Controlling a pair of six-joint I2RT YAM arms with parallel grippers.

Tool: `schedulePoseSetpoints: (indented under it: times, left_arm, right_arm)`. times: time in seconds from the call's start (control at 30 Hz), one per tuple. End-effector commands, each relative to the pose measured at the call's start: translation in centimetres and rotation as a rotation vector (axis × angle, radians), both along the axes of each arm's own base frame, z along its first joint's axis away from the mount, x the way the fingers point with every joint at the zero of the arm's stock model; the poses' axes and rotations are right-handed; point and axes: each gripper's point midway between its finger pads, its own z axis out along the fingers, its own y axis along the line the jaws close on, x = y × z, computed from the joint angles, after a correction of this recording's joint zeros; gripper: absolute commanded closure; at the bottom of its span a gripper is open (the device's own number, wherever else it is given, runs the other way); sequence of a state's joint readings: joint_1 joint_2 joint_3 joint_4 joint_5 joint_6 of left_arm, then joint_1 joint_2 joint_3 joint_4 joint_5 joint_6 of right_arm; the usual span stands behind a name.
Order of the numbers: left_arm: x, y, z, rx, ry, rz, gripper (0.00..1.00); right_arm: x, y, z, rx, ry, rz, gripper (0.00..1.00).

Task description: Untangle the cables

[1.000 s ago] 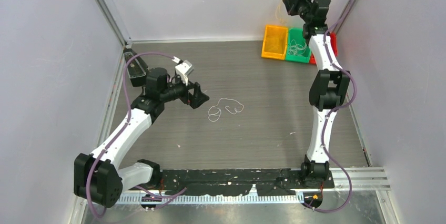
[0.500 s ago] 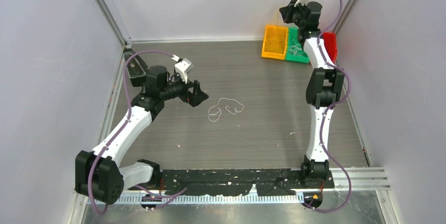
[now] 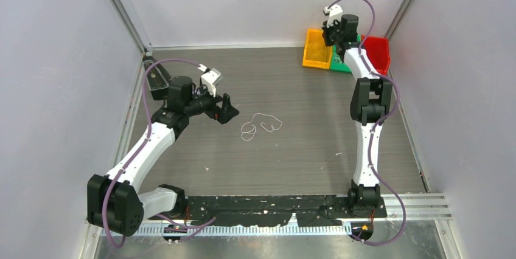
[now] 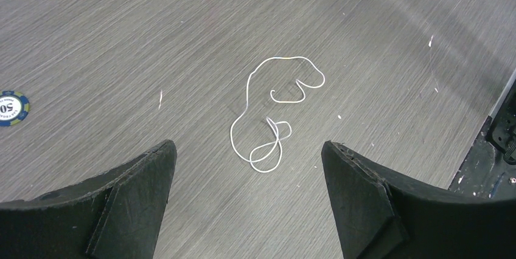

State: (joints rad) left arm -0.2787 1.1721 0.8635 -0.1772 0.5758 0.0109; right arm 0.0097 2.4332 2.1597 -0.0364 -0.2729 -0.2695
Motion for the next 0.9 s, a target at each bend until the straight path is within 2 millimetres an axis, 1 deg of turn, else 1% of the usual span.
schedulePoseSetpoints:
  times: [0.0,0.03,0.07,0.1,0.13,0.17,0.2,0.23,0.27,0.3,0.33,0.37,0.4,0.43,0.47,0.5,0.53,0.57,0.6,0.63,0.67,0.7,0.73,0.77,0.8,0.83,0.87]
  left_arm:
    - [0.5,0.4,1.0,0.008,-0.041,0.011,0.09]
    - [0.6,0.5,0.9,0.015,-0.043,0.013,0.09]
    - [0.6,0.6,0.8,0.021,-0.039,0.016,0.09]
    - [0.6,0.7,0.8,0.024,-0.040,0.020,0.09]
    - [0.7,0.8,0.8,0.024,-0.041,0.025,0.09]
    - [0.7,0.9,0.8,0.025,-0.039,0.028,0.09]
    - [0.7,0.9,0.7,0.024,-0.038,0.031,0.09]
    - [0.6,1.0,0.7,0.023,-0.036,0.034,0.09]
    - [0.6,1.0,0.8,0.021,-0.037,0.036,0.09]
    - [0.5,1.0,0.7,0.020,-0.035,0.037,0.08]
    - [0.4,1.1,0.7,0.021,-0.034,0.040,0.08]
    - [0.4,1.2,0.6,0.025,-0.030,0.044,0.08]
    - [0.3,1.3,0.4,0.030,-0.022,0.050,0.08]
    - [0.3,1.4,0.2,0.035,-0.014,0.057,0.08]
    - [0.2,1.6,0.0,0.037,-0.006,0.063,0.08]
    - [0.2,1.7,-0.1,0.037,0.003,0.069,0.08]
    - [0.1,1.8,-0.3,0.037,0.015,0.075,0.08]
    - [0.0,1.9,-0.5,0.036,0.028,0.080,0.08]
    - [0.0,2.0,-0.7,0.036,0.039,0.082,0.08]
    - [-0.1,2.0,-0.9,0.037,0.046,0.083,0.08]
    - [-0.2,2.1,-1.0,0.035,0.052,0.083,0.08]
    - [-0.3,2.1,-1.0,0.033,0.052,0.080,0.08]
    - [-0.4,2.2,-1.0,0.030,0.055,0.079,0.08]
    - [-0.5,2.2,-1.1,0.029,0.058,0.077,0.08]
    - [-0.6,2.3,-1.2,0.029,0.061,0.078,0.08]
    - [-0.7,2.5,-1.3,0.029,0.066,0.081,0.08]
    - [-0.9,2.5,-1.5,0.016,0.090,0.092,0.08]
  right_arm:
    - [-0.7,1.0,-0.6,-0.166,0.019,0.046,0.80]
    - [-0.8,1.4,-0.6,-0.151,0.024,0.054,0.75]
    - [-1.0,1.6,0.2,-0.122,0.021,0.053,0.65]
    - [-1.3,2.0,1.3,-0.102,0.009,0.075,0.62]
    - [-1.5,2.3,1.7,-0.084,0.008,0.084,0.55]
    - [-1.8,2.7,3.1,-0.070,-0.008,0.102,0.52]
    - [-2.2,2.9,3.5,-0.058,-0.005,0.109,0.47]
    - [-2.5,2.9,4.9,-0.056,-0.022,0.112,0.41]
    - [-3.0,3.0,4.9,-0.060,-0.010,0.121,0.37]
    - [-3.4,3.0,6.2,-0.064,-0.023,0.124,0.31]
    - [-4.0,2.9,5.9,-0.081,-0.003,0.129,0.28]
    - [-4.5,2.8,7.1,-0.091,-0.012,0.131,0.23]
    - [-5.0,2.5,6.6,-0.119,0.008,0.130,0.21]
    - [-5.5,2.2,7.7,-0.135,-0.001,0.125,0.17]
    - [-6.0,1.6,7.2,-0.167,0.020,0.113,0.16]
    - [-6.4,1.2,7.8,-0.184,0.019,0.103,0.14]
    - [-6.8,0.3,7.4,-0.217,0.045,0.085,0.13]
    - [-7.1,-0.1,7.8,-0.241,0.047,0.080,0.12]
    - [-7.9,-0.7,7.5,-0.254,0.083,0.072,0.12]
    - [-8.2,-1.0,7.5,-0.271,0.095,0.076,0.12]
    - [-9.1,-1.4,7.1,-0.278,0.137,0.080,0.12]
    - [-9.6,-1.4,7.1,-0.284,0.152,0.097,0.12]
    - [-10.8,-1.3,7.0,-0.282,0.188,0.117,0.12]
    - [-12.3,-0.3,6.5,-0.259,0.240,0.180,0.12]
    - [-13.5,0.3,7.0,-0.239,0.254,0.217,0.13]
    - [-15.6,2.1,6.4,-0.177,0.316,0.309,0.13]
    - [-17.0,3.3,7.0,-0.145,0.331,0.355,0.14]
